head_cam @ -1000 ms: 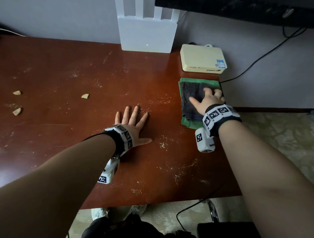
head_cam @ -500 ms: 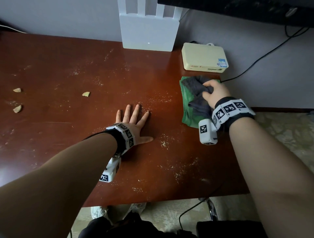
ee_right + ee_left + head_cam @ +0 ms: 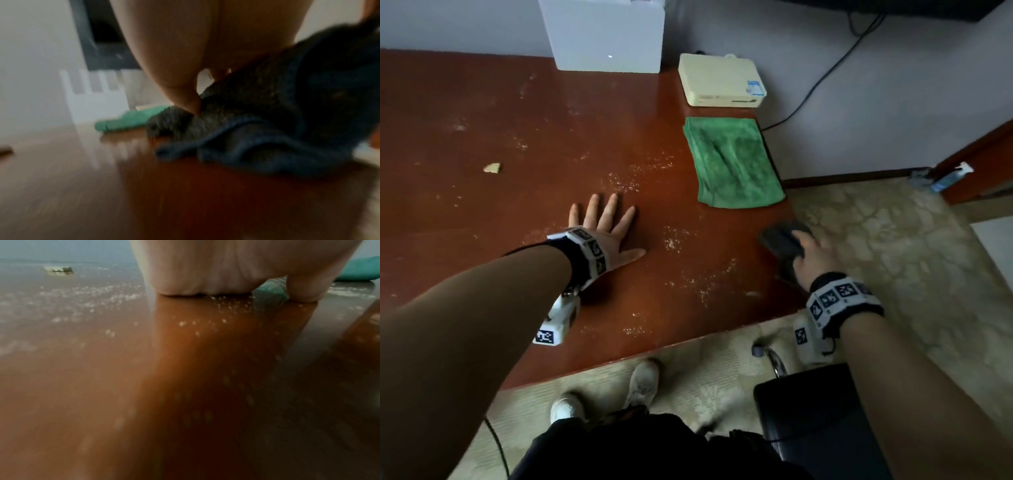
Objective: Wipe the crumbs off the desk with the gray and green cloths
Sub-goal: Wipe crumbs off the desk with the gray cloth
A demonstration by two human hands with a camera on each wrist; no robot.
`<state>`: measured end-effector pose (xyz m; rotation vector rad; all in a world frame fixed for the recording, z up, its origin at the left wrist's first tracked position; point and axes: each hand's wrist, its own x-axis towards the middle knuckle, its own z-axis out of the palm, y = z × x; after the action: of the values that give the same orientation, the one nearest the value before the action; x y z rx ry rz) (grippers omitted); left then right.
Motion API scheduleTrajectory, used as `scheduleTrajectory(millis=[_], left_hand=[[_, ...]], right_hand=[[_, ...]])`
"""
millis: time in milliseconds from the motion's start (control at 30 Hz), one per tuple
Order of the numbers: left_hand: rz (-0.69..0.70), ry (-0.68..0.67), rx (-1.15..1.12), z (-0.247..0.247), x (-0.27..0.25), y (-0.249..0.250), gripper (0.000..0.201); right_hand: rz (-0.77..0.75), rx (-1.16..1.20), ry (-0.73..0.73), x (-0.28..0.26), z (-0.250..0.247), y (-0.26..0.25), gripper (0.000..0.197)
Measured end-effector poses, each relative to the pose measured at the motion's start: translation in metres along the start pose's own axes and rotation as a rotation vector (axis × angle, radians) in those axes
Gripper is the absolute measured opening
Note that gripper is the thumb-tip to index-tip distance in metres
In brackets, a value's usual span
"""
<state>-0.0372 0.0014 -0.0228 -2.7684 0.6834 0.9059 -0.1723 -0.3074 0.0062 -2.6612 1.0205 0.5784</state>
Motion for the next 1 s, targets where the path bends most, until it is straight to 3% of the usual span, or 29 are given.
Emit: scheduleTrajectory(millis=[67,133,267,333,400,467,533,600,700,767,833,900,1000], left_hand=[[0.009,-0.011,0.016,0.006,-0.01,0.002,0.081],[0.02,-0.015,0.028,0.012,-0.018,0.004,0.08],[0.047,-0.008,0.04,0.02,-0.03,0.006,0.077],[0.047,-0.002,0.052,0.024,-0.033,0.005,0.076],[0.049,-0.004,0.06,0.027,-0.036,0.006,0.075],[0.047,-0.001,0.064,0.03,-0.038,0.006,0.074],[0.04,-0.003,0.067,0.031,-0.039,0.007,0.074],[0.035,-0.013,0.068,0.03,-0.04,0.008,0.073],[0.033,-0.021,0.071,0.03,-0.039,0.009,0.073],[0.033,-0.016,0.066,0.031,-0.039,0.009,0.073],[0.033,-0.009,0.064,0.032,-0.039,0.009,0.073],[0.028,-0.014,0.062,0.032,-0.038,0.009,0.073],[0.025,-0.012,0.058,0.032,-0.038,0.008,0.074]], right_hand=[[0.076,-0.03,-0.04,-0.01,0.027,-0.006,0.047],[0.051,-0.065,0.007,-0.023,0.038,-0.023,0.047],[-0.318,-0.112,0.035,-0.061,0.058,-0.056,0.046],[-0.43,-0.02,0.005,-0.066,0.058,-0.056,0.046],[-0.345,0.129,0.103,-0.055,0.045,-0.043,0.046],[-0.08,0.241,0.212,-0.037,0.029,-0.023,0.044],[0.176,0.251,0.113,-0.027,0.023,-0.01,0.046],[0.223,0.119,-0.001,-0.032,0.033,-0.012,0.048],[-0.087,-0.053,0.1,-0.06,0.056,-0.03,0.046],[-0.309,-0.085,0.088,-0.073,0.065,-0.04,0.041],[-0.393,-0.034,0.045,-0.066,0.058,-0.038,0.038],[-0.328,0.098,0.149,-0.046,0.044,-0.025,0.039],[0.092,0.295,0.156,-0.023,0.03,-0.008,0.043]])
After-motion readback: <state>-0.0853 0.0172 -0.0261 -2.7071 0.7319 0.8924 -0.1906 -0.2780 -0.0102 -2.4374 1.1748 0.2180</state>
